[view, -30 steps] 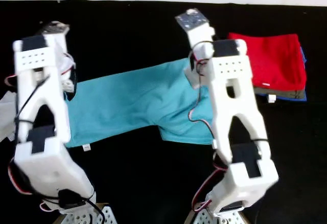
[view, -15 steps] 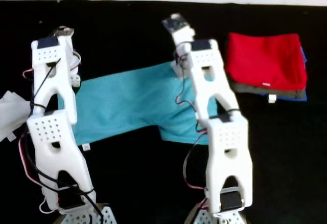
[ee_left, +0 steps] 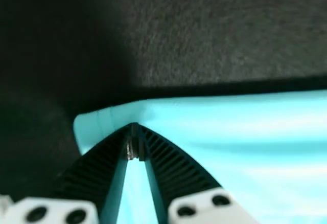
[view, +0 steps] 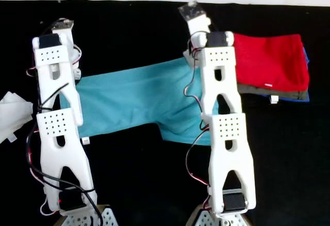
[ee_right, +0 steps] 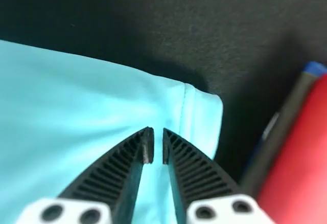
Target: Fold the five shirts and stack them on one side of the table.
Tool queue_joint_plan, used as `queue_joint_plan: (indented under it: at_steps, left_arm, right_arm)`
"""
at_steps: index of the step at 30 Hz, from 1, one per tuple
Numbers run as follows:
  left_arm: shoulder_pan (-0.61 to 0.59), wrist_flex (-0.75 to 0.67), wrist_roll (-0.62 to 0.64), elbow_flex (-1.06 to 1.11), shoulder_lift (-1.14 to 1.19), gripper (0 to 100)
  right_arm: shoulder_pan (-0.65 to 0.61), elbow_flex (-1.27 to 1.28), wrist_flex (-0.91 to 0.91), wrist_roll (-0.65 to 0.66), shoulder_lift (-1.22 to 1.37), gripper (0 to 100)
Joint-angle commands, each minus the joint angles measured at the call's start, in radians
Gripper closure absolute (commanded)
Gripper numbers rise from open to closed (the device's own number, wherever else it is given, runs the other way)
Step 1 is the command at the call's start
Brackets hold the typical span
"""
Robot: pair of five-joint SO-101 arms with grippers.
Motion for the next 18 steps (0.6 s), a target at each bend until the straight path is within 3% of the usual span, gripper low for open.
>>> queue_joint_plan:
  at_steps: [1,7,14,18]
  left_arm:
    - [0.007,0.121,0.011,-0.159,-0.012,99]
    - [0.001,0.133,0.044,-0.065,-0.116,99]
    - [0.004,0.127,0.037,0.581,-0.579,99]
    - [-0.028,-0.012,0.037,0.943,-0.780,99]
  right_arm:
    - [-0.001,-0.197,0.113,-0.006,-0.021,95.7]
    - [0.002,-0.203,0.137,-0.009,-0.104,95.7]
    - [0.002,0.042,0.139,-0.009,-0.409,95.7]
    - [0.001,0.308,0.139,-0.009,-0.636,95.7]
